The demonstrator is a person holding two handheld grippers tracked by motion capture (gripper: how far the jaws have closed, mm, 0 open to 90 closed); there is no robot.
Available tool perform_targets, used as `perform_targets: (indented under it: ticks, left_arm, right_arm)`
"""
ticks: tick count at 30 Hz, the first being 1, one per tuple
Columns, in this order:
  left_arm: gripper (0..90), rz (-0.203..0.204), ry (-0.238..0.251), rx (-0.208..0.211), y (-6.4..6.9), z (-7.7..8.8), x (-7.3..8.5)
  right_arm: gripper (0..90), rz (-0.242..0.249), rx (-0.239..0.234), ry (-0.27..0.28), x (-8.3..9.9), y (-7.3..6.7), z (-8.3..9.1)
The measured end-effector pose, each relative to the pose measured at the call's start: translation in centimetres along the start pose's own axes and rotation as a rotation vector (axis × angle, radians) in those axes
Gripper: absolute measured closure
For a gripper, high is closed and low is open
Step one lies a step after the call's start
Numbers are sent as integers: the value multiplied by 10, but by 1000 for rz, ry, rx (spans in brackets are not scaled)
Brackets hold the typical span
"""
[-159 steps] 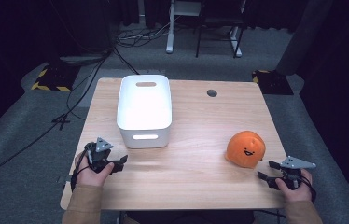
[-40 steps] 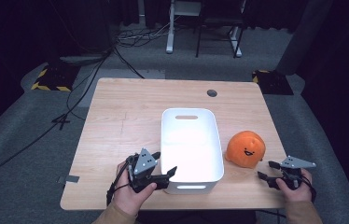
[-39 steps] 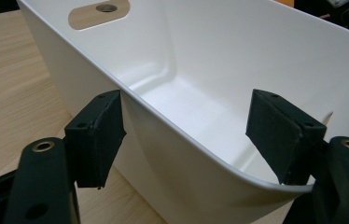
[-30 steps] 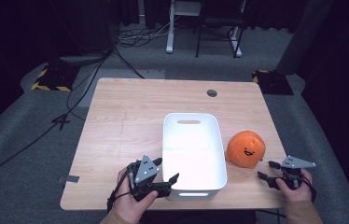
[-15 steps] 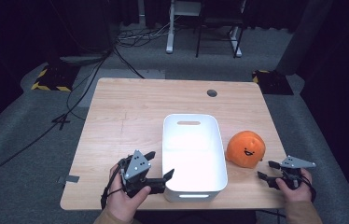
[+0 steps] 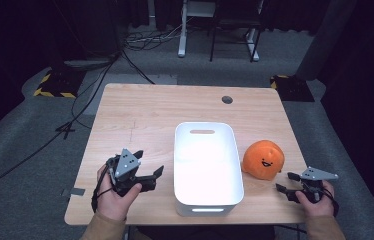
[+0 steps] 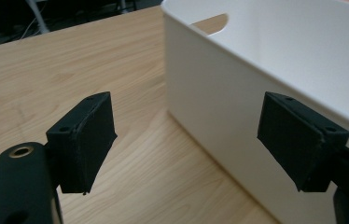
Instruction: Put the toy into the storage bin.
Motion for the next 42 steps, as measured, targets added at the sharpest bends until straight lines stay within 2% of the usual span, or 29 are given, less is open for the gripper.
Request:
perform_targets:
  ticks: [5, 9, 13, 14, 15, 21, 25, 30, 34, 40, 42]
  left_arm:
    - [193, 25, -45, -45, -24, -1, 12]
    - [189, 26, -99, -70, -38, -5, 21]
    - [189, 54, -155, -93, -53, -10, 32]
    - [189, 54, -155, -93, -53, -10, 32]
    - [189, 70, -176, -96, -59, -13, 38]
    - [189, 111, -215, -113, -72, -21, 52]
    - [210, 122, -234, -116, -80, -26, 63]
    - [210, 125, -263, -117, -88, -32, 73]
    - [204, 125, -260, -104, -91, -36, 81]
    - [185, 90, -301, -110, -97, -40, 89]
    - [171, 108, -301, -102, -97, -41, 89]
  right_arm:
    - [268, 0, 0, 0, 0, 0, 0]
    - [268, -2, 0, -1, 0, 0, 0]
    - [269, -1, -1, -1, 0, 0, 0]
    - [269, -1, -1, -1, 0, 0, 0]
    - [268, -1, -1, -1, 0, 0, 0]
    - [268, -3, 0, -2, 0, 0, 0]
    - [268, -2, 0, -1, 0, 0, 0]
    - [268, -2, 0, -1, 0, 0, 0]
    - [269, -2, 0, -1, 0, 0, 0]
    - [268, 0, 0, 0, 0, 0, 0]
    - [268, -1, 0, 0, 0, 0, 0]
Point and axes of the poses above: each handheld gripper's, and its own axes: z roughly backward along the jaws, x roughly out of its underside, y roughly to its right, the point moved 2 cm from there along -z, roughly forward along the jaws, and after that the axes turned 10 degrees about x, right-handed, at the moved point
